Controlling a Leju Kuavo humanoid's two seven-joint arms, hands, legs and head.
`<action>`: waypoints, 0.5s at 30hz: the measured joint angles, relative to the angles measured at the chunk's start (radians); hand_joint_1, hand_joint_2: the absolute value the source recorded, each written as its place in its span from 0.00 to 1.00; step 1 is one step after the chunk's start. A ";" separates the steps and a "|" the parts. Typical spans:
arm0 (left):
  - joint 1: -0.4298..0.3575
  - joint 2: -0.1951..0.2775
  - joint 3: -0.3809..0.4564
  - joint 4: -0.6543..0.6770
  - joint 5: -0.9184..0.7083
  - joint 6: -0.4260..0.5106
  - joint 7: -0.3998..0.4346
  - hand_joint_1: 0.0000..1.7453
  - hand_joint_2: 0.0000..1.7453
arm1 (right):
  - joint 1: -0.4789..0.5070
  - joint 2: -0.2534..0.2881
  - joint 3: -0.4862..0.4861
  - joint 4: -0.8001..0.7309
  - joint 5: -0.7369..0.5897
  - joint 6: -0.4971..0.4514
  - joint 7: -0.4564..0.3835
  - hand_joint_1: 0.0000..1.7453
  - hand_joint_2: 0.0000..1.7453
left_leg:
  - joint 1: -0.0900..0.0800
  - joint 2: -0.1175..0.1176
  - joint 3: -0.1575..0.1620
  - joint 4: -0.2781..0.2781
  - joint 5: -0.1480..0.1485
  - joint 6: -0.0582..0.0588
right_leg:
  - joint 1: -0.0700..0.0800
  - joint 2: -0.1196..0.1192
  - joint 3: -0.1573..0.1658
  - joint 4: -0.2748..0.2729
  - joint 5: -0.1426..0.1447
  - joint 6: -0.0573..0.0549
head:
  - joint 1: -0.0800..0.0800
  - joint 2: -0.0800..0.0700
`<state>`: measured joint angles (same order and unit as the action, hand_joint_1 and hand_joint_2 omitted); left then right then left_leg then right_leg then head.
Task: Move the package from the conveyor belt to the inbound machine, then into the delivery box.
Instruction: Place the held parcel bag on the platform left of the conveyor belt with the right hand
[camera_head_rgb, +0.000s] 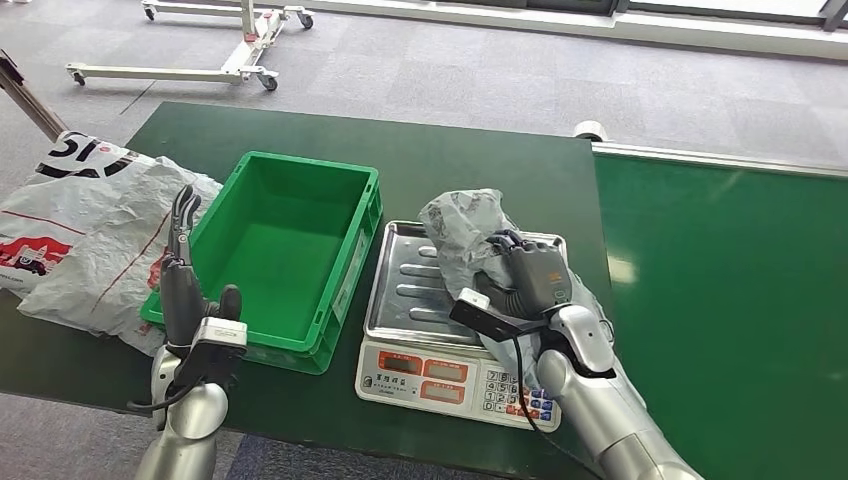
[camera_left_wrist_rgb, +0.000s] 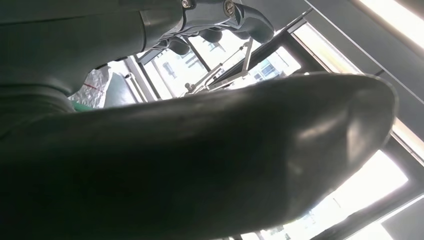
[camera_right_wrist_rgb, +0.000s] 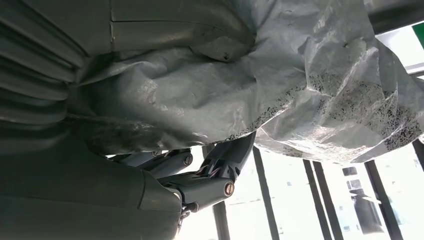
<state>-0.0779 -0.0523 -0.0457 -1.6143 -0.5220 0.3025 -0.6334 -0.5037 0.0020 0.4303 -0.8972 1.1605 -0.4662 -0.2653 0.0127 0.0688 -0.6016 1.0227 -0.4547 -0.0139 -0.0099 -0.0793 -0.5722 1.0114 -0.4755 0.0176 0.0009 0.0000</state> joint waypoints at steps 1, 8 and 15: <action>0.000 0.000 0.000 -0.001 0.000 0.000 0.001 0.00 0.00 | -0.002 0.002 0.006 0.004 0.000 0.008 -0.003 1.00 1.00 | 0.000 0.000 0.000 0.000 0.000 0.000 | 0.000 0.000 0.000 0.000 0.000 0.000 | 0.000 0.000; 0.017 -0.001 0.000 -0.016 -0.004 -0.001 0.003 0.00 0.00 | -0.024 0.032 0.072 0.053 0.011 0.050 -0.024 1.00 1.00 | 0.000 0.000 0.000 0.000 0.000 0.000 | 0.000 0.000 0.000 0.000 0.000 0.000 | 0.000 0.000; 0.027 -0.003 0.000 -0.023 -0.009 -0.001 0.002 0.00 0.00 | -0.050 0.052 0.112 0.097 0.006 0.056 -0.041 1.00 1.00 | 0.000 0.001 0.000 0.000 0.000 0.000 | 0.000 0.000 0.000 0.000 0.000 0.000 | 0.000 0.000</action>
<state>-0.0506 -0.0554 -0.0457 -1.6373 -0.5309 0.3015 -0.6310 -0.5538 0.0541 0.5428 -0.7997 1.1663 -0.4106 -0.3062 0.0132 0.0694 -0.6014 1.0224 -0.4546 -0.0140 -0.0095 -0.0789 -0.5722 1.0115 -0.4758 0.0172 0.0011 0.0000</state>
